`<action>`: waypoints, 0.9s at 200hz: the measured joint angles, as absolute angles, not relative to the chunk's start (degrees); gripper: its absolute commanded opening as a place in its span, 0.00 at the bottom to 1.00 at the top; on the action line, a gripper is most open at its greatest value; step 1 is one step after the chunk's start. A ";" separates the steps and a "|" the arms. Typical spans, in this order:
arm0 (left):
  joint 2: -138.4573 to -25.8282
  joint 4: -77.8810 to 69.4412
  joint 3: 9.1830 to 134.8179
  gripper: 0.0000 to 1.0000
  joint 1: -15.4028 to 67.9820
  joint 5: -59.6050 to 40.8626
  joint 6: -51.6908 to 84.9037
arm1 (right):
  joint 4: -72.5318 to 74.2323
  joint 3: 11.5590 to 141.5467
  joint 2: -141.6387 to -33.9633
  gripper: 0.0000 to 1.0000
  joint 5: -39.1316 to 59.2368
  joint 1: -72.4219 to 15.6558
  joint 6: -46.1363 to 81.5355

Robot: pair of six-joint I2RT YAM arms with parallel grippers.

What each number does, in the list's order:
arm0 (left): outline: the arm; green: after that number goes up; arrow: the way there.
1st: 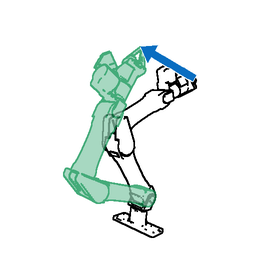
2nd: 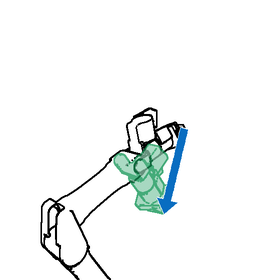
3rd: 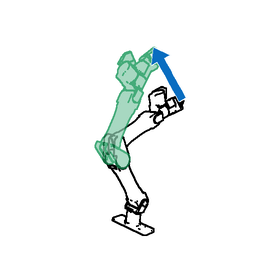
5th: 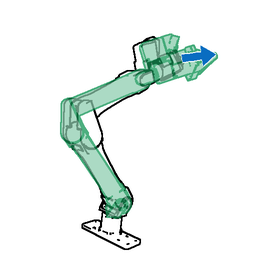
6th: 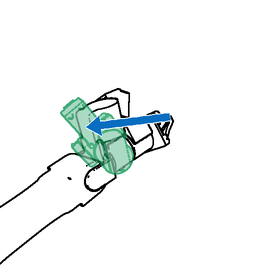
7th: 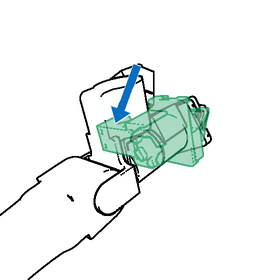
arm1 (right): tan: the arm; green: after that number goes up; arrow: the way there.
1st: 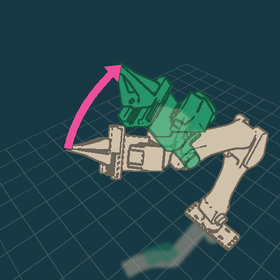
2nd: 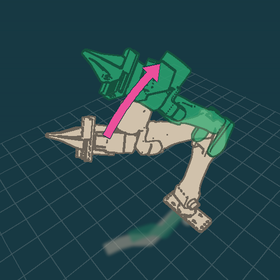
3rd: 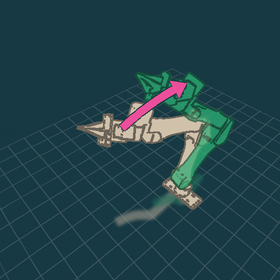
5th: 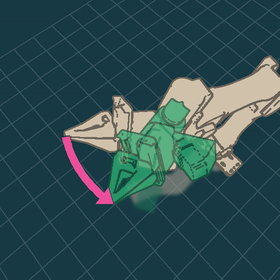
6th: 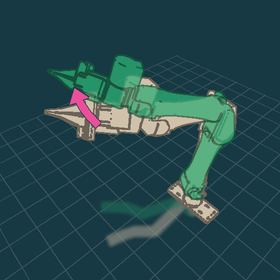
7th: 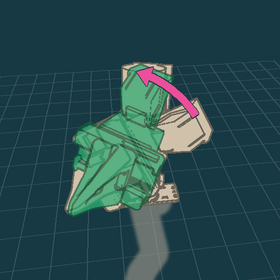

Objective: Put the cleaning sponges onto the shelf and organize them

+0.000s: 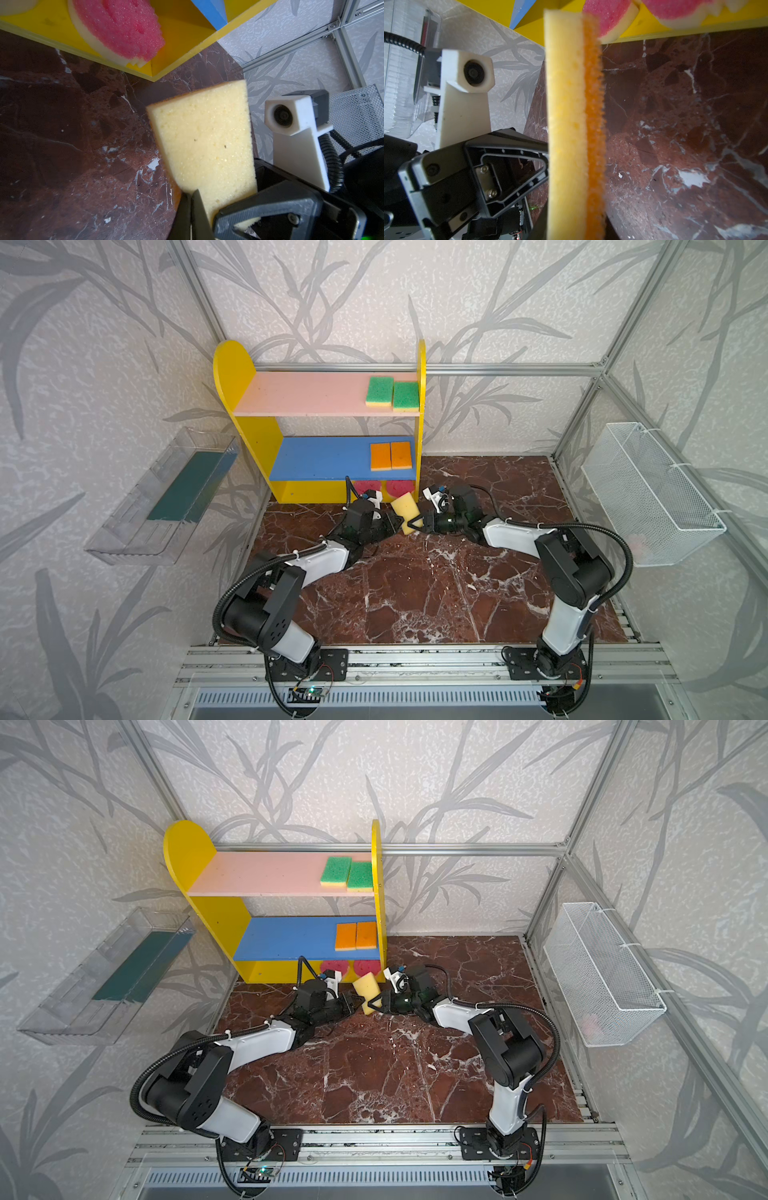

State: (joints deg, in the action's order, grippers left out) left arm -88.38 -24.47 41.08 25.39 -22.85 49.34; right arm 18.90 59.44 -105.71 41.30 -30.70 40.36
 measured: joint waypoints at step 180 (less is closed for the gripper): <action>-67.81 -9.34 28.75 0.99 25.32 -7.35 45.60 | -29.47 78.15 -107.59 0.53 -20.80 -57.93 7.57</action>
State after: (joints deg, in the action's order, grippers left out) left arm -67.81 -9.34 28.75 25.32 -7.35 45.60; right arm -29.47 78.15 -107.59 -20.80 -57.93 7.57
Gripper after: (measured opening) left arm 0.992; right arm 0.421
